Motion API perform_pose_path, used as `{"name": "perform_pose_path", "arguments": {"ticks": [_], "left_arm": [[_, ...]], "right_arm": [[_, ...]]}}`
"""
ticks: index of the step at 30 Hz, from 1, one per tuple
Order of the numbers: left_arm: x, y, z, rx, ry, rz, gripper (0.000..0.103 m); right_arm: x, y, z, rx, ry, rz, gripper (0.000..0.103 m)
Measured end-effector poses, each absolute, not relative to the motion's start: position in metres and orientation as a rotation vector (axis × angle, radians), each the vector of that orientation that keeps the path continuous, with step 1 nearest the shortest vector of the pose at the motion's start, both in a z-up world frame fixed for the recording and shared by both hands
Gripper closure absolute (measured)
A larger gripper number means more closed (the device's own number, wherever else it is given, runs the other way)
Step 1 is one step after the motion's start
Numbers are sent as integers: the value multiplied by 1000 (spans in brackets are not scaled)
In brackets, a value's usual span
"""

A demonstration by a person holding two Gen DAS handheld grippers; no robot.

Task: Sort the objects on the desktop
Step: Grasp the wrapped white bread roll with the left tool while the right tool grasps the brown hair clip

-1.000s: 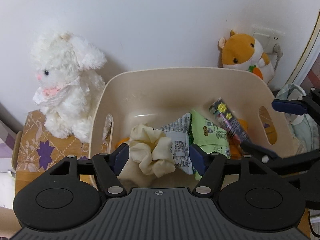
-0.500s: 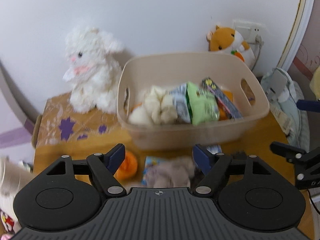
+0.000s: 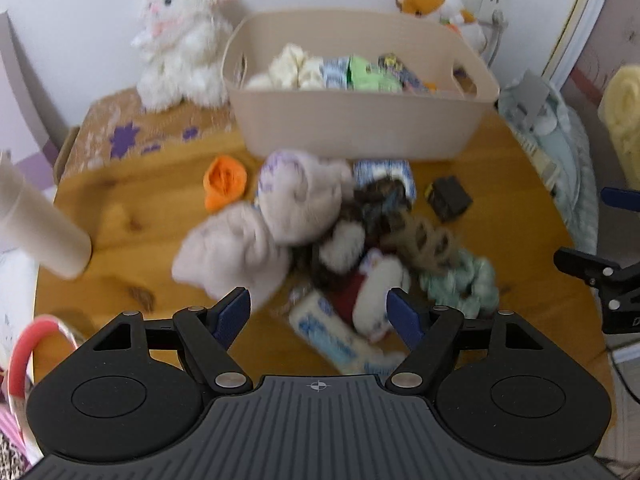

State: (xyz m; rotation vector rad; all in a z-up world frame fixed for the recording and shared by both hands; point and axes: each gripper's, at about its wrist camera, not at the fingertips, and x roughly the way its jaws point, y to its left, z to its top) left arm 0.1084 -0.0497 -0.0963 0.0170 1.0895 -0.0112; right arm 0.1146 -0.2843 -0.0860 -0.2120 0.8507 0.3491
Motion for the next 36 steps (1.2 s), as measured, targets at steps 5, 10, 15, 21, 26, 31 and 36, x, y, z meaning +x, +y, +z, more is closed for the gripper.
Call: {"name": "perform_pose_path", "arguments": {"ticks": [5,10,15,21,26,31,36], "left_arm": [[93,-54,-118,-39,1176,-34,26],[91,-51,-137,-97,1227,17,26],[95,-47,-152,-129,1272,44,26],[99,-48,-170,-159,1295,84,26],[103,-51,-179,-181,1274,105,26],[111,-54,-186,-204,1264,113,26],[118,-56,-190,-231,1262,120,26]], "right_arm": [[91,-271,-105,-244,900,387,0],[72,-256,-121,-294,960,434,0],[61,-247,-141,-259,1032,461,0],[69,-249,-158,-234,1062,429,0],[81,-249,-174,-202,1056,400,0],[86,-237,-179,-249,1028,433,0],[89,-224,-185,-324,1024,466,10]]}}
